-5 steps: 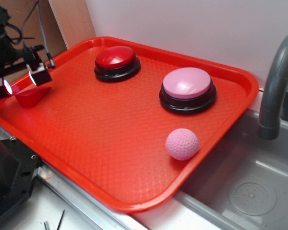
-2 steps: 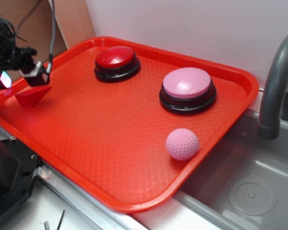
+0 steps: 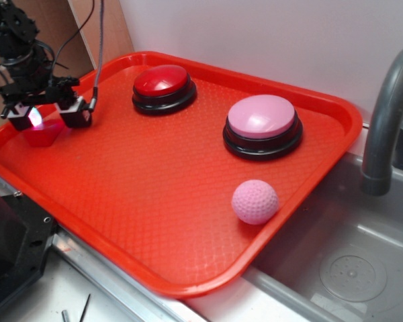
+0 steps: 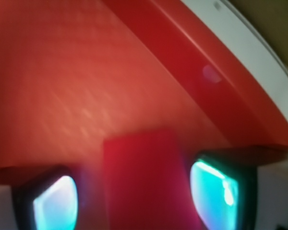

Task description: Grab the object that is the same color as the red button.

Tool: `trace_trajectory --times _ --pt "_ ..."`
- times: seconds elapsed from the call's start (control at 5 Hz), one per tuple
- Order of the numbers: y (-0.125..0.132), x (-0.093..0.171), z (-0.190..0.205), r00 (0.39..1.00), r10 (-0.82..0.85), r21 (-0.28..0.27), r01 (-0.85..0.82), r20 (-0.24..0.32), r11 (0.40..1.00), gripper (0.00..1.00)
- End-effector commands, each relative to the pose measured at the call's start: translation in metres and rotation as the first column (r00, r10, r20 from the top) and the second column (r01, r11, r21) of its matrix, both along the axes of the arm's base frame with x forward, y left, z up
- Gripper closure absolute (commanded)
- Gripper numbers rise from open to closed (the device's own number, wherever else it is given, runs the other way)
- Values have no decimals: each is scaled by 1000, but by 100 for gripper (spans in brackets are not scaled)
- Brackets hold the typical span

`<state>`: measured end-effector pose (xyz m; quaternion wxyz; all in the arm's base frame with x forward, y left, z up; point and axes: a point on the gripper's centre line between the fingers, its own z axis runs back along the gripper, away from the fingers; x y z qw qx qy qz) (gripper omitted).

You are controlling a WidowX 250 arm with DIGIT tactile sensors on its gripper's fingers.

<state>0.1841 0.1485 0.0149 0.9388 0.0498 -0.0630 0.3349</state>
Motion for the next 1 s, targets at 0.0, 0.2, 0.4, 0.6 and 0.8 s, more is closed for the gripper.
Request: trace_trajectory --times 0.0,0.2,0.4,0.6,0.8 --pt "-22 -25 1 1000 12 7 -12 -17 1000 0" --pt "-30 -45 18 1000 -13 16 12 27 1000 0" --pt "-32 -59 28 999 -20 11 19 33 1000 0" --pt "-23 -72 37 979 -192 -105 198 62 975 0" --pt "-29 -73 41 998 -66 -37 66 10 997 0"
